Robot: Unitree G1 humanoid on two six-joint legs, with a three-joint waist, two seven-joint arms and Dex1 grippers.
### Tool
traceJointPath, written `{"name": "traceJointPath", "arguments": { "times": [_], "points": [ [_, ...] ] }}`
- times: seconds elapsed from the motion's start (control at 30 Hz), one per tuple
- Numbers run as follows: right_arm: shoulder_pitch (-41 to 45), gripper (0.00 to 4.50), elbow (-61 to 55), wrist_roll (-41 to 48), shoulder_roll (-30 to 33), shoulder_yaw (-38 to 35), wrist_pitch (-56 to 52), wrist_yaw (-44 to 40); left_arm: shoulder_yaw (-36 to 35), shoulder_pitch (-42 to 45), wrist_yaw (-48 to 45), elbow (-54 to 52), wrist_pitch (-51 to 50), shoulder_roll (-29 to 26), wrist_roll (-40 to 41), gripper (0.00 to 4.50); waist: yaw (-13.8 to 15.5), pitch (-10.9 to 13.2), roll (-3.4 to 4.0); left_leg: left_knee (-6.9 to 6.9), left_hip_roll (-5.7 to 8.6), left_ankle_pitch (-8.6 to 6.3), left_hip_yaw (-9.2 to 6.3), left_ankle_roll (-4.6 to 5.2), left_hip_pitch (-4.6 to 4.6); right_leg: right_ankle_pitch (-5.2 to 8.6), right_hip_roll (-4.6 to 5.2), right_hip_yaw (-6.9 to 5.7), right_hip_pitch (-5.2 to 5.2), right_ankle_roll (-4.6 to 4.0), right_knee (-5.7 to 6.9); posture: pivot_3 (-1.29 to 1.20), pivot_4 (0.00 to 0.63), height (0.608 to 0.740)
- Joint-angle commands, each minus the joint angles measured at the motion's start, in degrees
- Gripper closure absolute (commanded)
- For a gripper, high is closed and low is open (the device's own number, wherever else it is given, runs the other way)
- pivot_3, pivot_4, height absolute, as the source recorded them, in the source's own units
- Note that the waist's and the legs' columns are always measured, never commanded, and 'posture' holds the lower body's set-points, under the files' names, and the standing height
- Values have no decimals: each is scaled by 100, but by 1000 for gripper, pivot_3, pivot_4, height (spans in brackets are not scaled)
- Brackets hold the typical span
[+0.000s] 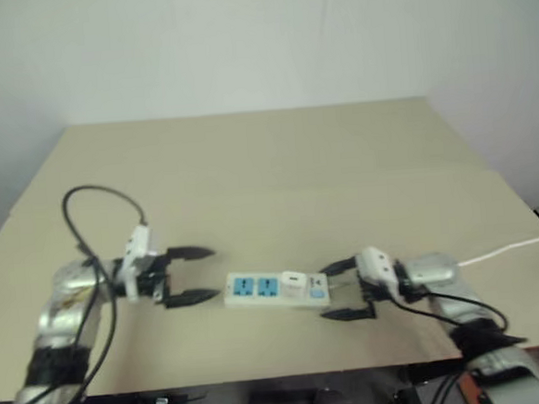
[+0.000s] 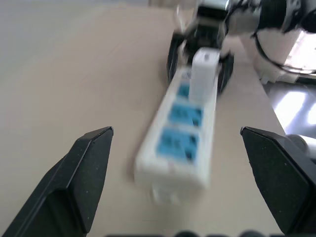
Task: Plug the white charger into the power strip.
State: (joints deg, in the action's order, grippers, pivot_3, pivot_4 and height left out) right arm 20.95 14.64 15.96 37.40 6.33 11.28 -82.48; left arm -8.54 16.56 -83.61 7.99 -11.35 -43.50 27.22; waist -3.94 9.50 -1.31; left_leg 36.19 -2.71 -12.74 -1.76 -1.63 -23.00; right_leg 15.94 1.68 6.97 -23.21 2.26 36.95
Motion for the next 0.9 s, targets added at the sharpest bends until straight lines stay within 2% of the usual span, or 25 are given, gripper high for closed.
{"name": "traceJointPath", "arguments": {
  "times": [0.03,0.23,0.27,0.3,0.33,0.37,0.43,0.6,0.7,0.9],
  "points": [
    [-239,22,-931,559,526,-582,-285,-112,-620,-234,467,-564,-35,-188,228,0,83,6,0,8,0,0,-6,0,-7,0,0,-10,-3,-1,3,0,150,740],
    [-1082,22,-1661,961,1529,-1585,-602,-52,-1282,-812,1087,-1110,-416,-218,610,0,171,11,-4,13,-1,0,2,0,16,8,-1,-12,21,18,5,0,150,740],
    [-1209,22,-1744,960,1596,-1682,-604,1,-1395,-923,1240,-1187,-237,-88,593,0,164,11,-4,14,-2,1,2,0,16,18,-3,-11,19,34,5,0,150,740],
    [-1366,22,-1837,980,1667,-1806,-650,48,-1464,-1094,1582,-1325,460,159,199,0,156,11,-4,14,-3,1,2,0,16,19,-5,-10,19,36,6,0,150,740],
    [-1492,22,-1927,1004,1703,-1895,-706,97,-1462,-1204,1747,-1411,696,226,-1,0,149,11,-4,15,-4,1,3,0,18,19,-6,-9,20,36,6,0,150,740],
    [-1630,22,-2027,1032,1730,-1992,-779,156,-1402,-1225,1705,-1383,597,151,-4,0,141,12,-9,14,-4,1,7,0,20,17,-5,-3,20,34,7,0,150,740],
    [-1889,22,-2242,1053,1756,-2149,-930,310,-1246,-1107,1259,-1225,-240,-254,437,0,140,20,-23,15,-7,2,7,-1,19,10,-14,-1,18,22,9,0,150,740],
    [-2375,22,-2739,1067,1728,-2451,-1157,659,-1145,-811,1083,-877,-16,-304,434,0,146,21,-20,21,-7,3,12,-3,25,15,-14,2,22,37,12,0,150,740],
    [-2568,22,-3081,1135,1708,-2547,-1450,906,-1209,-599,615,-556,-288,-433,793,0,138,21,-21,24,-7,3,13,-3,22,15,-15,3,21,38,13,0,150,740],
    [-2797,22,-3623,1289,1637,-2643,-1746,1205,-1247,-514,-91,-250,-529,-975,931,0,121,21,-21,23,-11,3,13,-3,20,15,-19,4,17,37,12,0,150,740]
  ]
}}
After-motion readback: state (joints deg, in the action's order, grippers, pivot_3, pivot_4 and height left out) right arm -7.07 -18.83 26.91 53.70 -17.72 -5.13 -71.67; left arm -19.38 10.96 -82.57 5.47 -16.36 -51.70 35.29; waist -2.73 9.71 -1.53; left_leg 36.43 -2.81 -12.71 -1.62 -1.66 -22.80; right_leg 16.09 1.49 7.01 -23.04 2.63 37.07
